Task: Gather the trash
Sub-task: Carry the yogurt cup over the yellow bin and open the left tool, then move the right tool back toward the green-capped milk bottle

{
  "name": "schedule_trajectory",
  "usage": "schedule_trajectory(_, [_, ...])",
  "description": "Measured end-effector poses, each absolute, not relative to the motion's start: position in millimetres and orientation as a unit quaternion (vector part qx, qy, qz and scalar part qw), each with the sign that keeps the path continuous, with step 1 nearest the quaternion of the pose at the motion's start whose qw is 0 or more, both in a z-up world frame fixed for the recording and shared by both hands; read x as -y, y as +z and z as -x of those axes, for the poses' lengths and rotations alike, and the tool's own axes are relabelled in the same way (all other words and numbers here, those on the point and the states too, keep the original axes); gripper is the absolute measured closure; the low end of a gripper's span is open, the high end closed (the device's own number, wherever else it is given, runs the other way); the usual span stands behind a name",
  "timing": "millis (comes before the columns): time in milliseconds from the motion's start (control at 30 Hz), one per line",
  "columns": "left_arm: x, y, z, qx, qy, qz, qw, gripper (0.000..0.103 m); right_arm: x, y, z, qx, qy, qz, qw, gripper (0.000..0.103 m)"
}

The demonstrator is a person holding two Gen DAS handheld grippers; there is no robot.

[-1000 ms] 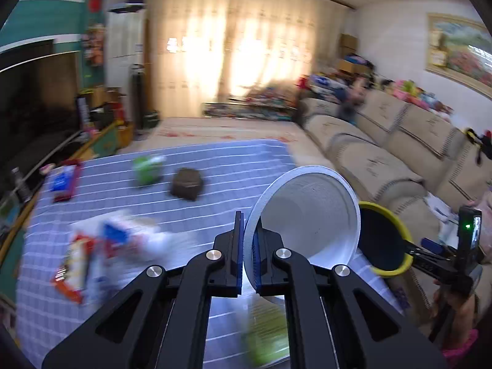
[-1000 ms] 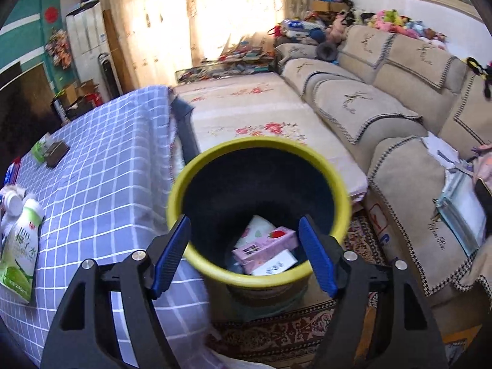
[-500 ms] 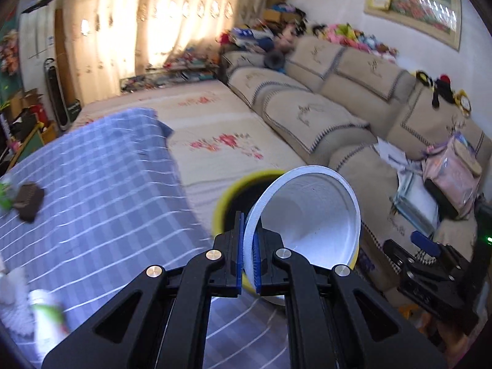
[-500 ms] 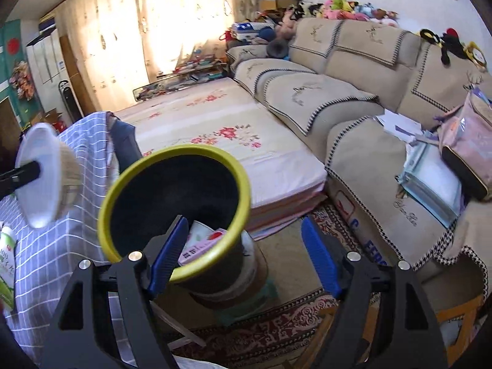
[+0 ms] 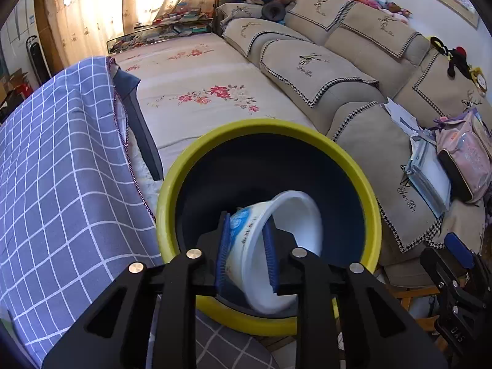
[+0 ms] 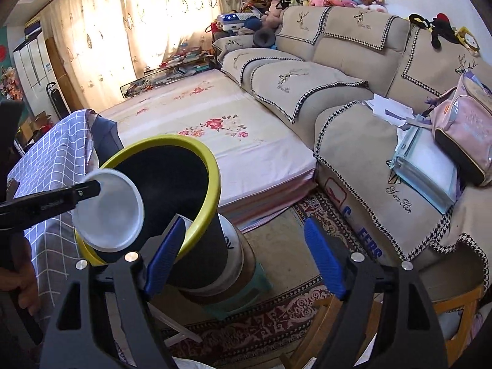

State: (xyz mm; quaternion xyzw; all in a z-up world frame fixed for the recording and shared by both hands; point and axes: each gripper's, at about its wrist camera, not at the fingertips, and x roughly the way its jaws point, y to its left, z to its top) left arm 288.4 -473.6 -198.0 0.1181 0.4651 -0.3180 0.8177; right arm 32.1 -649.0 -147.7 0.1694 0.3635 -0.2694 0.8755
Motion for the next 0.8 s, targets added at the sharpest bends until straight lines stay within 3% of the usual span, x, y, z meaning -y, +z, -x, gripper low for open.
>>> schedule_trajectory(100, [467.2, -192.3, -289.9, -0.461, -0.318, -0.103, 0.822, 0.075, 647.3, -145.9, -32.3, -0.363, -0.269, -0.167, 0.877, 0.028])
schedule_trajectory(167, [462.9, -183.4, -286.0, -0.447, -0.318, -0.101, 0.830, 0.059, 646.0, -144.5, -32.0, -0.362, -0.269, -0.166, 0.877, 0.026])
schedule_trajectory(233, [455.3, -168.6, -278.7, -0.431, -0.321, -0.098, 0.838, 0.052, 644.4, -142.4, -31.9, -0.362, -0.269, -0.164, 0.877, 0.026])
schedule_trajectory(400, [426.5, -127.9, -256.5, -0.404, -0.339, -0.066, 0.847, 0.043, 633.8, -135.1, -31.3, -0.360, -0.265, -0.155, 0.881, 0.026])
schedule_trajectory(667, [311.6, -61.8, -225.7, -0.331, -0.283, -0.024, 0.900, 0.011, 598.7, -122.9, -42.5, -0.360, -0.232, -0.133, 0.894, 0.020])
schedule_trajectory(800, [238.5, -48.3, -212.2, -0.313, -0.220, -0.005, 0.924, 0.005, 569.3, -114.2, -51.2, -0.357, -0.195, -0.120, 0.906, 0.017])
